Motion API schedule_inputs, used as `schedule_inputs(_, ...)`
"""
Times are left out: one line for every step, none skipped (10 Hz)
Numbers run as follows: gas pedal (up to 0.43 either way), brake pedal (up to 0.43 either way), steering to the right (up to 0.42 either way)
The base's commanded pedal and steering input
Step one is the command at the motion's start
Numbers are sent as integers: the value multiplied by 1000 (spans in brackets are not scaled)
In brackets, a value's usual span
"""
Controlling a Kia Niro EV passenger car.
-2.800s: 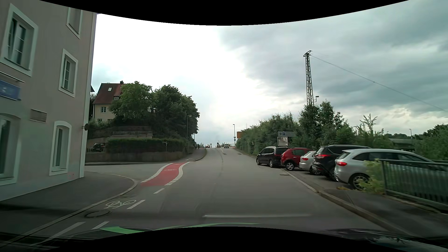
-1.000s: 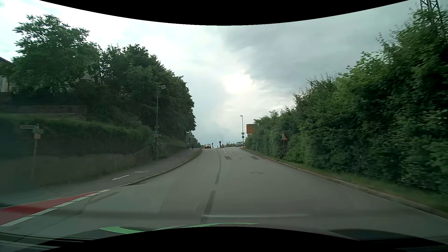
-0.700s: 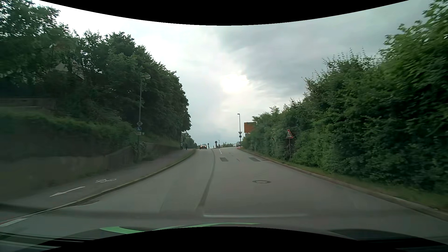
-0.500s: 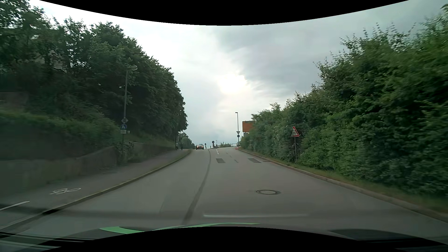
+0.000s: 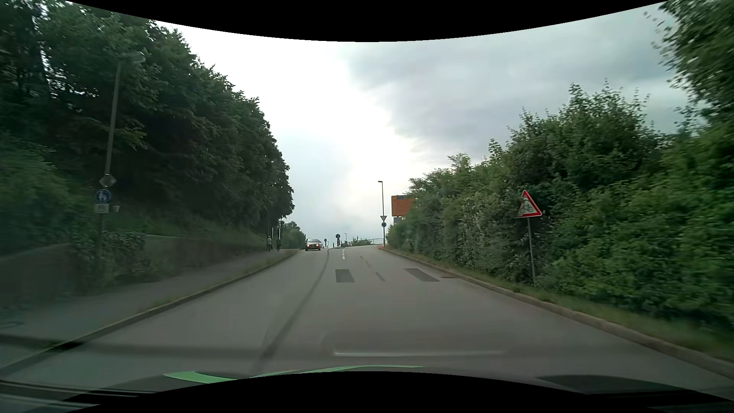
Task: Follow the waypoints while adhering to traffic rules and regulations
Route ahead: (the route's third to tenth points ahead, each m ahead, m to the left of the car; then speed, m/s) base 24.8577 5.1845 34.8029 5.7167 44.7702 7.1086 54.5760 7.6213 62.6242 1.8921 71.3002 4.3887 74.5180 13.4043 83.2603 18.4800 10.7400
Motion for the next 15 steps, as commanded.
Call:
schedule_inputs(47, 0, 3)
schedule_inputs(0, 0, 0)
schedule_inputs(0, 0, -5)
schedule_inputs(0, 0, -10)
schedule_inputs(0, 0, -13)
schedule_inputs(0, 0, -17)
schedule_inputs(0, 0, -21)
schedule_inputs(0, 0, -23)
schedule_inputs(0, 0, -25)
schedule_inputs(0, 0, -28)
schedule_inputs(0, 0, -32)
schedule_inputs(0, 0, -33)
schedule_inputs(0, 0, -34)
schedule_inputs(0, 0, -35)
schedule_inputs(0, 0, -35)
